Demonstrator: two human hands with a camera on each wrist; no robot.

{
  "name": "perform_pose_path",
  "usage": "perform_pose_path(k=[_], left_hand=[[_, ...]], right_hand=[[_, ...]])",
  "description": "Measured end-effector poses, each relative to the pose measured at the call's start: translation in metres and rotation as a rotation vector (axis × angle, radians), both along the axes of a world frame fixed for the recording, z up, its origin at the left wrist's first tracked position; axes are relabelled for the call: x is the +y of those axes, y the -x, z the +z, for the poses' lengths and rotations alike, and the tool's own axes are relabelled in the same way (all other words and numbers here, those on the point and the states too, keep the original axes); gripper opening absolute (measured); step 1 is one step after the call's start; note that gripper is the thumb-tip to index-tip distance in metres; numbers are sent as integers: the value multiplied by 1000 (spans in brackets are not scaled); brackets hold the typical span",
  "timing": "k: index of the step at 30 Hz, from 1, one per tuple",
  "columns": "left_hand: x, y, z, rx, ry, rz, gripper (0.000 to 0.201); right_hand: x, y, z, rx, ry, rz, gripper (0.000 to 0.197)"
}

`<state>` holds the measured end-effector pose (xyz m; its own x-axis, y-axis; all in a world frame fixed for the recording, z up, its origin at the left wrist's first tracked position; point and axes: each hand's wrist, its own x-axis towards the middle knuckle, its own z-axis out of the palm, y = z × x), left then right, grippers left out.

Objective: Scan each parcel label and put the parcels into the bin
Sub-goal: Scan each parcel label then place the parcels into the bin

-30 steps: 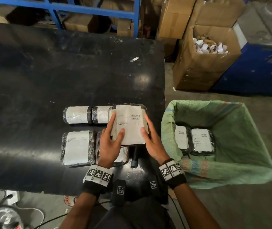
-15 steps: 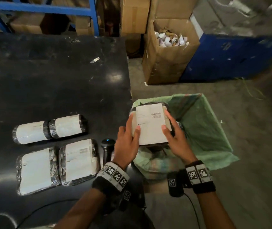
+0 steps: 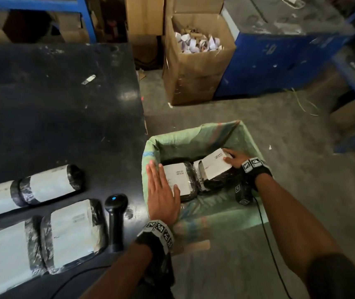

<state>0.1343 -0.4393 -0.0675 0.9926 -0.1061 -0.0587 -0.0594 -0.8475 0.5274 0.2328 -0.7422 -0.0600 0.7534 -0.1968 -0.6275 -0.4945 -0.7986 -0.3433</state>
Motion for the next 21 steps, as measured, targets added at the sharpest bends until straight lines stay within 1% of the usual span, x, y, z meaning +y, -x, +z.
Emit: perform_pose_path(k=[2,6,8,10,12,13,15,17,21], left_hand=[[0,1,-3,5,12,9,72],[4,1,-10,-11,38,-5,73],[6,-2,-13,-16,52,-20,74],[7,-6,-15,-21,80,-31,74],[5,-6,-14,-44,119,-39,73],[3,-5,-13,-50,125,-43,73],[0,-2,-13,-30,110,-53,75],[-1,-2,-14,-13,97,-55,76],[-2,-5,-15,-3,88,-60,77]], right_hand=[[2,-2,-16,14,-49,-79,59],[14,-1,-53,-65,-90,-175,60],[18,0,-72,-91,-46,-198,62],[19,2,-89,-84,40,-169,64],[11,4,-115,-1,144,-84,71],[8,6,-127,75,202,-42,74],[14,9,-139,220,278,-18,74],[26,13,-140,261,330,-30,75],[26,9,-136,296,300,-5,85]])
